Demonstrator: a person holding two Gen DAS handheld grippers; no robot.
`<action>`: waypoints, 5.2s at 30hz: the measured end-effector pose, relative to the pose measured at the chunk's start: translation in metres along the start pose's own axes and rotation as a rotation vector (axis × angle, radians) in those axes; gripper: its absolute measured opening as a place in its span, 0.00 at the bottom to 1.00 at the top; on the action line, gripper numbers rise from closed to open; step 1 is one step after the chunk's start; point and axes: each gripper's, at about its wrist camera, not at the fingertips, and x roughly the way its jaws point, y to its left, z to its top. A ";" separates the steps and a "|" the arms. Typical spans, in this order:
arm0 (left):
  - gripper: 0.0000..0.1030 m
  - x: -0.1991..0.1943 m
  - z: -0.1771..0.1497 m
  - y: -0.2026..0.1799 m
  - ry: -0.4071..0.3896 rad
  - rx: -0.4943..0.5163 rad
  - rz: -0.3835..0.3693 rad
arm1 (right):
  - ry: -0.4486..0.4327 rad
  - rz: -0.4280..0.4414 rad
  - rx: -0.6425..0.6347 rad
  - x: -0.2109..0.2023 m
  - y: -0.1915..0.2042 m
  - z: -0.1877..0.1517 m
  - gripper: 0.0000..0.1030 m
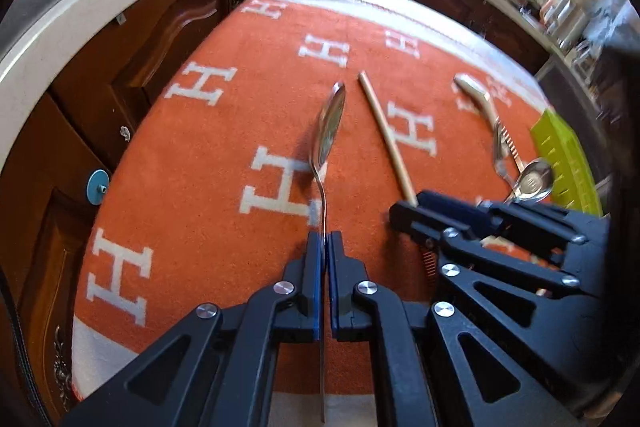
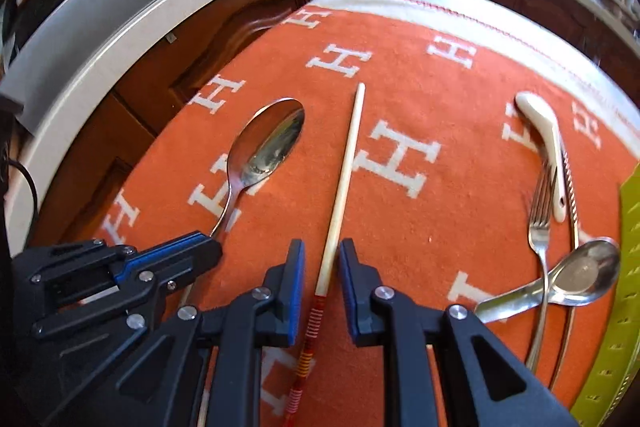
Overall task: Organize utensils
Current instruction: 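Carry the spoon and chopstick over the green tray with both tools, then lower both utensils into the green tray and open both tools, then withdraw both open tools from the tray back over the remaining utensils, then grasp the fork with the left tool while the right tool grasps the metal spoon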
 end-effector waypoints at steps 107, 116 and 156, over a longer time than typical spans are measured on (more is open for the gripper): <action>0.48 -0.023 0.055 -0.120 -0.048 0.030 0.138 | -0.050 0.014 0.352 -0.098 -0.182 -0.049 0.06; 0.48 -0.006 0.055 -0.092 0.002 -0.029 0.130 | -0.021 0.027 0.362 -0.079 -0.183 -0.036 0.11; 0.20 0.099 0.093 -0.159 0.000 0.254 -0.419 | 0.004 0.026 0.483 -0.051 -0.198 -0.039 0.19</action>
